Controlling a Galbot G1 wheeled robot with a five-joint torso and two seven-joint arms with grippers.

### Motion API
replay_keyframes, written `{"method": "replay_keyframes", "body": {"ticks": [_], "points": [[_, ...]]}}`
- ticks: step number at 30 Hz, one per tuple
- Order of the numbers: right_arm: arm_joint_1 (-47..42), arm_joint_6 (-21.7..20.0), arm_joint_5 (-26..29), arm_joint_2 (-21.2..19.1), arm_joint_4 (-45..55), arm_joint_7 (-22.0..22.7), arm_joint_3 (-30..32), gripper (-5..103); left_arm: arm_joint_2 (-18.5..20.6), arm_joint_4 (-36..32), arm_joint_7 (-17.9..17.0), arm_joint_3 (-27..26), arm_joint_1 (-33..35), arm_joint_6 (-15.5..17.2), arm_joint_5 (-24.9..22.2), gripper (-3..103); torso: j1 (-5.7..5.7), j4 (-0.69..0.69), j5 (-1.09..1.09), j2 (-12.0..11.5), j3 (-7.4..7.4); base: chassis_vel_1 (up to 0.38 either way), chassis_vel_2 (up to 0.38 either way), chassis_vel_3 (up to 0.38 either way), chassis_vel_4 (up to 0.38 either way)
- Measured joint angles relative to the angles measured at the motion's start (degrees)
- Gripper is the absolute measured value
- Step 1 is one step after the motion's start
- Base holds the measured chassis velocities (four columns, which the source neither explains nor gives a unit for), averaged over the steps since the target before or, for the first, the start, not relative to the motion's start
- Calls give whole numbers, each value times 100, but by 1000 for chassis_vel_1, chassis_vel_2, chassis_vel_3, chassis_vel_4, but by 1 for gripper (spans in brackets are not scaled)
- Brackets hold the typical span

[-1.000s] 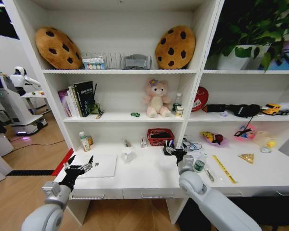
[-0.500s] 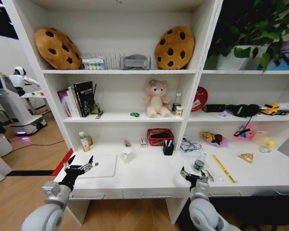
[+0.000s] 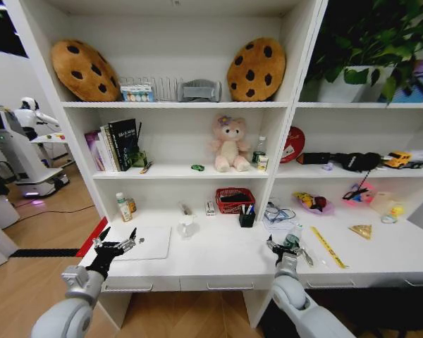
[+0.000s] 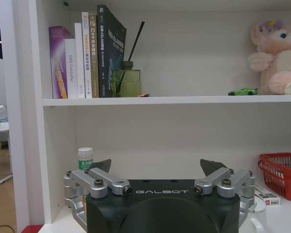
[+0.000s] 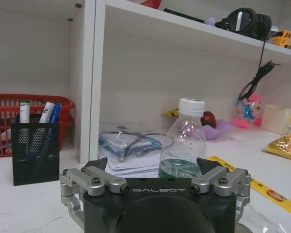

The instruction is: Organize the objects on the table.

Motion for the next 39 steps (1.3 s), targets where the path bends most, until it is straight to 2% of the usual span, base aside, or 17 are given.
{"method": "replay_keyframes", "body": {"ticks": [2,5,13,22,35,38,39], "points": [[-28,33,-27,20,0,93,0,100,0,0,0,0,0,0,0,100,0,-1,-1,0,0,0,0,0,0],[-67,198,-170,142,-10,512,-20,100,0,0,0,0,0,0,0,100,0,-1,0,0,0,0,0,0,0],[-15,490,-294,274,-323,738,128,100,0,0,1,0,0,0,0,100,0,-1,1,0,0,0,0,0,0],[288,644,-311,314,-728,684,319,100,0,0,1,0,0,0,0,100,0,0,0,0,0,0,0,0,0],[474,487,-8,334,-960,625,317,100,0,0,0,0,0,0,0,100,0,-1,0,0,0,0,0,0,0],[463,479,22,382,-1111,493,372,100,0,0,1,0,0,0,0,100,0,0,0,0,0,0,0,0,0],[460,458,45,391,-1213,327,435,100,0,0,0,0,0,0,0,100,0,0,0,0,0,0,0,0,0]]}}
